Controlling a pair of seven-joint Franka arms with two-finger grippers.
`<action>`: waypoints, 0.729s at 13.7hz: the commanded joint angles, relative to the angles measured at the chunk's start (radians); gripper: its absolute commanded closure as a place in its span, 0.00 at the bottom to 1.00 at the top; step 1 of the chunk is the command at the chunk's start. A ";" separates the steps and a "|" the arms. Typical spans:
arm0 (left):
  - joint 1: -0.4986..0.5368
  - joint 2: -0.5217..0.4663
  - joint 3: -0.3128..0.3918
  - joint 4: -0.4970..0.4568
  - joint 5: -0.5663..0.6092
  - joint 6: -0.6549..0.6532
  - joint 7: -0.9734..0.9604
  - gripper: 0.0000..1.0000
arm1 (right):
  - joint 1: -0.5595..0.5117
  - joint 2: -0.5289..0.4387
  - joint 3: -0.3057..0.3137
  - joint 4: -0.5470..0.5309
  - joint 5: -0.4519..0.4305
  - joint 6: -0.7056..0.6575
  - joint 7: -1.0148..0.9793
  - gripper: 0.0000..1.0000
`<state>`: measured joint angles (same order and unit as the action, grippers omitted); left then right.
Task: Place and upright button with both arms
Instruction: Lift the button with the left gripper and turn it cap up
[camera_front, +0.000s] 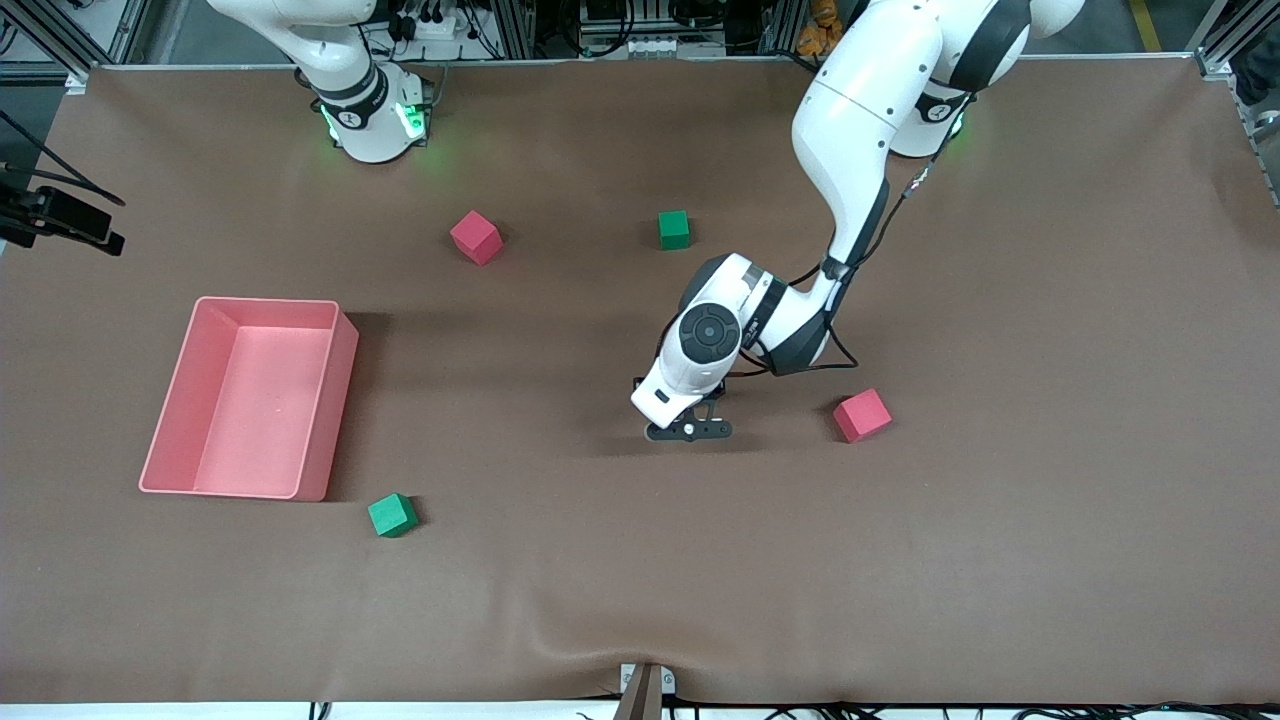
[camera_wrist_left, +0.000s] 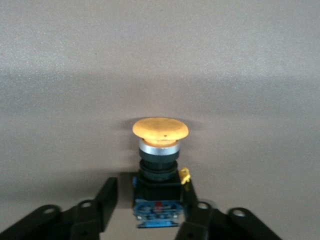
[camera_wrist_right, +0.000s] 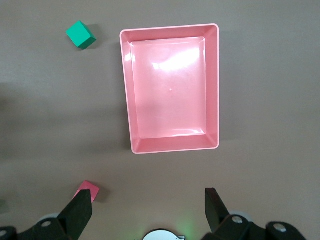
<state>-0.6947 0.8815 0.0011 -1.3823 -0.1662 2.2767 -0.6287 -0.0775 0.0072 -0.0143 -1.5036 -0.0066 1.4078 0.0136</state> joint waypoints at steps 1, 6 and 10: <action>-0.008 0.019 0.008 0.028 0.020 0.007 -0.005 0.55 | 0.010 -0.001 0.000 0.005 -0.019 -0.012 0.017 0.00; -0.006 0.001 0.008 0.028 0.017 0.007 -0.016 0.90 | 0.010 0.000 0.000 0.003 -0.019 -0.012 0.019 0.00; -0.011 -0.030 -0.003 0.028 0.014 0.006 -0.083 0.96 | 0.010 0.000 0.000 0.003 -0.018 -0.012 0.017 0.00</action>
<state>-0.6958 0.8795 -0.0003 -1.3536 -0.1661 2.2788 -0.6481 -0.0766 0.0083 -0.0140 -1.5041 -0.0066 1.4046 0.0137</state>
